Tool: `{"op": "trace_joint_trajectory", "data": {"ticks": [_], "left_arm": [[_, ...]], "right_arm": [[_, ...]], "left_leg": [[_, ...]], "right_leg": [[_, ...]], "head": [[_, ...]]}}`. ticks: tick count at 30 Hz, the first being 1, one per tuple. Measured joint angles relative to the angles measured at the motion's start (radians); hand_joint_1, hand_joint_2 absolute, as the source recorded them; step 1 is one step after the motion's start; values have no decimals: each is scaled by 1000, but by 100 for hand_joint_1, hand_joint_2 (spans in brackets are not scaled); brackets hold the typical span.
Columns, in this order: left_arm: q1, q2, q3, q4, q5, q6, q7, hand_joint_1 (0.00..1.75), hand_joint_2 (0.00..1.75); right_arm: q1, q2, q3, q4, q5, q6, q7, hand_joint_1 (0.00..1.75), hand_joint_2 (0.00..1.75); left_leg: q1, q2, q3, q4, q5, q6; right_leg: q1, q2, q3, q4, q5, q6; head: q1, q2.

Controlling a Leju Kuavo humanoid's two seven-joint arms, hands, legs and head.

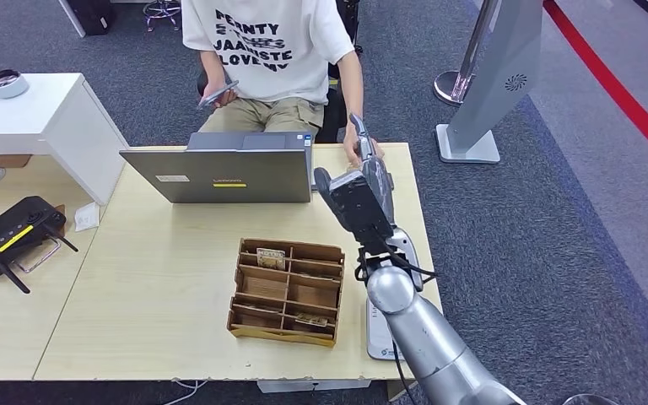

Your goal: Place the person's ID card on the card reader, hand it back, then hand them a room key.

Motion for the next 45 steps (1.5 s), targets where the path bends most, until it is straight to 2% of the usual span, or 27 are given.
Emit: {"op": "trace_joint_trajectory", "data": {"ticks": [7,16,20,30,39,40,43,44,45], "left_arm": [[0,3,32,0,38,17,-25,0,0],[4,3,80,0,116,45,-105,0,0],[15,2,86,1,118,52,-114,0,0],[49,1,88,2,106,54,-115,0,0],[54,5,88,2,105,44,-104,0,0],[55,5,88,2,105,43,-103,0,0],[56,7,88,2,105,39,-103,0,0],[57,8,88,2,105,37,-103,0,0],[59,9,88,2,105,36,-103,0,0]], "right_arm": [[69,-15,-12,-39,-51,4,-18,0,0],[162,-63,-13,-81,-148,59,-49,0,0],[204,-80,-11,-121,-152,72,-47,0,175],[288,-118,49,-238,-110,117,-37,0,175],[318,-137,140,-277,87,69,-39,1,175],[322,-140,151,-280,122,55,-41,10,175],[333,-150,186,-290,214,22,-43,140,175],[336,-154,196,-291,236,13,-43,174,175],[339,-158,205,-292,260,4,-42,175,175]], "left_leg": [[0,0,0,0,0,0],[0,0,0,0,-1,0],[0,0,0,0,-1,0],[0,0,0,0,-1,0],[0,0,0,0,-1,0],[0,0,0,0,-1,0],[0,0,0,0,-1,0],[0,0,0,0,-1,0],[0,0,0,0,-1,0]], "right_leg": [[0,0,0,0,0,0],[0,0,0,0,0,0],[0,0,0,0,0,0],[0,0,0,0,-1,0],[0,0,0,0,-1,0],[0,0,0,0,-1,0],[0,0,0,0,-1,0],[0,0,0,0,-1,0],[0,0,0,0,-1,0]], "head": [[0,0],[0,0],[0,0],[0,0],[0,0],[0,0],[0,0],[0,0],[0,0]]}}
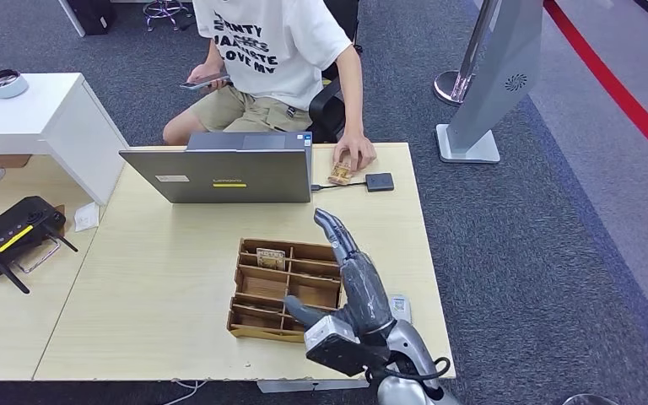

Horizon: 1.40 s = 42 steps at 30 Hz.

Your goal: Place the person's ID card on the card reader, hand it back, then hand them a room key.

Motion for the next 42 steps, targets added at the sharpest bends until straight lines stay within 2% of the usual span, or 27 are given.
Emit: {"op": "trace_joint_trajectory", "data": {"ticks": [11,12,14,18,19,24,34,40,42], "left_arm": [[8,3,0,0,-9,-6,5,0,0],[8,3,0,0,-10,-6,7,0,0],[8,3,0,0,-10,-6,9,0,0],[8,3,0,0,-9,-5,14,0,0],[9,3,0,0,-6,-2,21,0,0],[25,21,12,0,17,7,47,0,0],[34,38,14,0,17,7,49,0,0],[34,39,14,0,7,6,50,0,0],[34,39,14,0,3,5,50,0,0]], "right_arm": [[5,-35,75,26,276,-138,64,174,175],[5,-37,78,31,300,-147,74,169,175],[5,-41,82,40,342,-160,95,152,175],[5,-45,84,59,411,-174,136,84,175],[5,-48,85,63,421,-176,141,72,175],[3,-93,89,84,430,-209,148,48,175],[3,-129,89,112,453,-223,166,46,175],[3,-134,90,119,467,-223,181,59,175],[1,-134,90,123,469,-223,184,70,175]], "left_leg": [[0,0,0,0,0,0],[0,0,0,0,0,0],[0,0,0,0,0,0],[0,0,0,0,0,0],[0,0,0,0,0,0],[0,0,0,0,0,0],[0,0,0,0,-1,1],[0,0,0,0,-1,1],[0,0,0,0,-1,1]], "right_leg": [[0,0,0,0,0,0],[0,0,0,0,0,0],[0,0,0,0,0,0],[0,0,0,0,0,0],[0,0,0,0,0,0],[0,0,0,0,0,0],[0,0,0,0,0,0],[0,0,0,0,0,0],[0,0,0,0,0,0]], "head": [[0,0],[0,0],[0,0],[0,0],[0,0],[0,0],[0,0],[0,0],[0,0]]}}
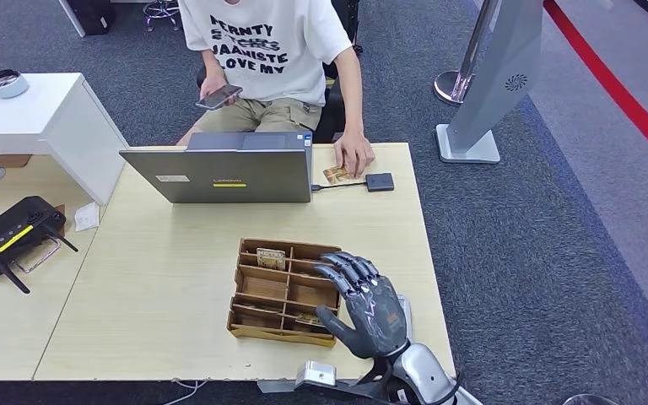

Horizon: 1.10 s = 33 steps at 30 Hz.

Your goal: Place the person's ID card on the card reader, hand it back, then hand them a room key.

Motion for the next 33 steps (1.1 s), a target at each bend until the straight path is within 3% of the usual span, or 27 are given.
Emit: {"op": "trace_joint_trajectory", "data": {"ticks": [2,9,13,23,33], "left_arm": [[0,0,0,0,-6,-1,0,0,0],[-1,-1,0,0,-25,-3,0,0,0],[-1,-2,-1,0,-35,-4,0,0,0],[-2,-5,-3,0,-50,-8,-7,0,0],[-2,-6,-4,0,-58,-10,-11,0,0]], "right_arm": [[-4,0,0,6,2,1,1,82,175],[-35,3,2,41,7,15,8,90,175],[-57,15,10,70,6,28,10,105,175],[-108,45,26,127,-1,44,11,78,175],[-147,62,34,176,-10,54,19,78,175]], "left_leg": [[0,0,0,0,0,0],[0,0,0,0,0,0],[0,0,0,0,0,0],[0,0,0,0,0,0],[0,0,0,0,0,0]], "right_leg": [[0,0,0,0,0,0],[0,0,0,0,0,0],[0,0,0,0,0,0],[0,0,0,0,0,0],[0,0,0,0,0,0]], "head": [[0,0],[0,0],[0,0],[0,0],[0,0]]}}
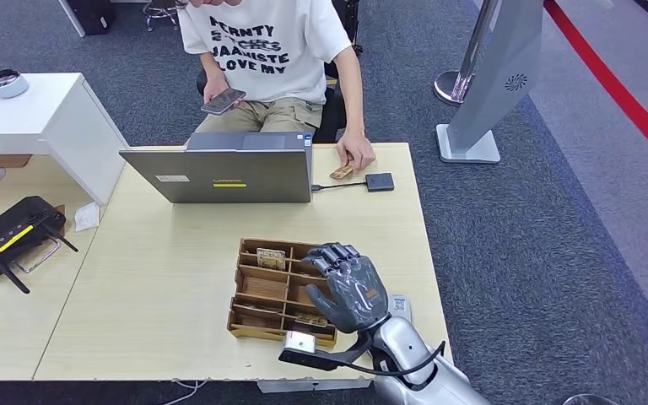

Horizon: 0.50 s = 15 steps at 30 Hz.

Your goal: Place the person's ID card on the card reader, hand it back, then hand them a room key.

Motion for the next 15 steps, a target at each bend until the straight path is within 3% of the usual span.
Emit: {"op": "trace_joint_trajectory", "data": {"ticks": [15], "left_arm": [[0,0,-1,0,-6,-8,-3,0,0]], "right_arm": [[-13,3,2,44,-13,13,13,99,175]], "left_leg": [[0,0,0,0,0,0]], "right_leg": [[0,0,0,0,0,0]], "head": [[0,0]]}}
